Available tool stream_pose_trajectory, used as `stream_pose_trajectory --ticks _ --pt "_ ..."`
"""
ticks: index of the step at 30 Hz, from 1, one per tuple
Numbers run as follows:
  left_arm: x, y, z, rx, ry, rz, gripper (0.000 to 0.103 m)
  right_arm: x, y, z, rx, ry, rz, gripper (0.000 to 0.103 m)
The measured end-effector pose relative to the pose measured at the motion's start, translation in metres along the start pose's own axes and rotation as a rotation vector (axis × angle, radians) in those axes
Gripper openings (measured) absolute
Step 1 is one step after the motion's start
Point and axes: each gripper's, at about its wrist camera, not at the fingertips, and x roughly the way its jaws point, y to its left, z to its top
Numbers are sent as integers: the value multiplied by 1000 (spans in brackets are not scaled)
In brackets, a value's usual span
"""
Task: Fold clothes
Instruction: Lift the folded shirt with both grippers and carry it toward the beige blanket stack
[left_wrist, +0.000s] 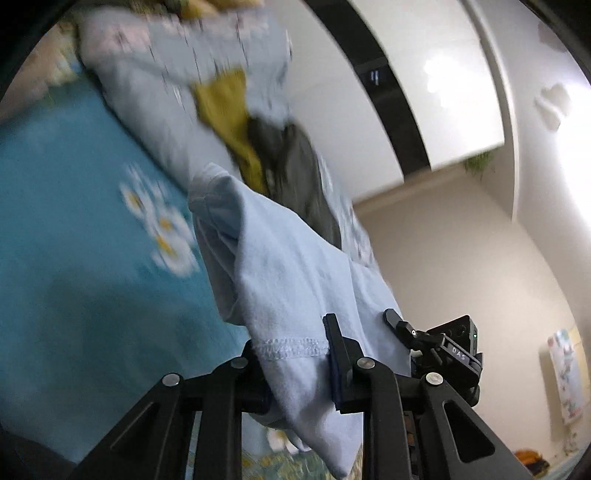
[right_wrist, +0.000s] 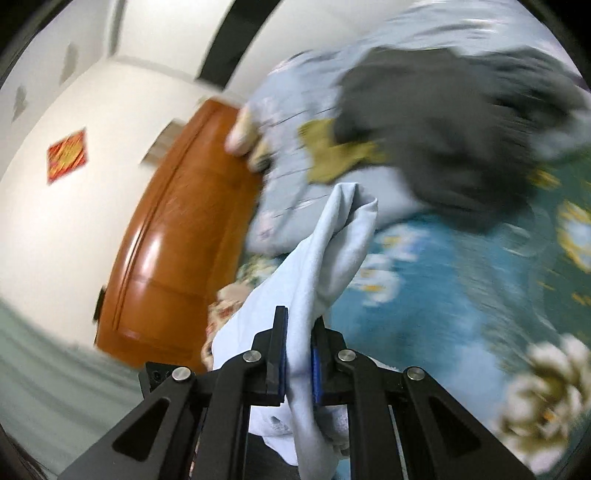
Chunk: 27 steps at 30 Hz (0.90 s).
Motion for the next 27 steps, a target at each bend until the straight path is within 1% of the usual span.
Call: stream_pose_trajectory --ticks 2,4,5,9,13,19,23,27 --pt "-35 14 15 -22 -70 20 24 41 37 9 -63 63 32 11" --pt "-67 30 27 -46 -134 46 24 77 67 12 -111 123 57 11" --pt "-87 41 33 -62 -173 62 24 102 87 12 -143 163 68 11" --pt "-146 73 51 -112 -295 112 24 183 142 3 -229 291 95 11" --pt "-196 102 71 -152 -406 153 24 265 189 -14 -279 408 113 11" --pt "-234 144 98 -192 -506 230 24 368 248 -32 -360 525 121 11" --pt "-251 172 119 -208 -567 281 24 424 278 -37 -427 585 121 11" --pt "-270 196 133 -207 -615 341 24 476 306 -42 -508 624 129 11"
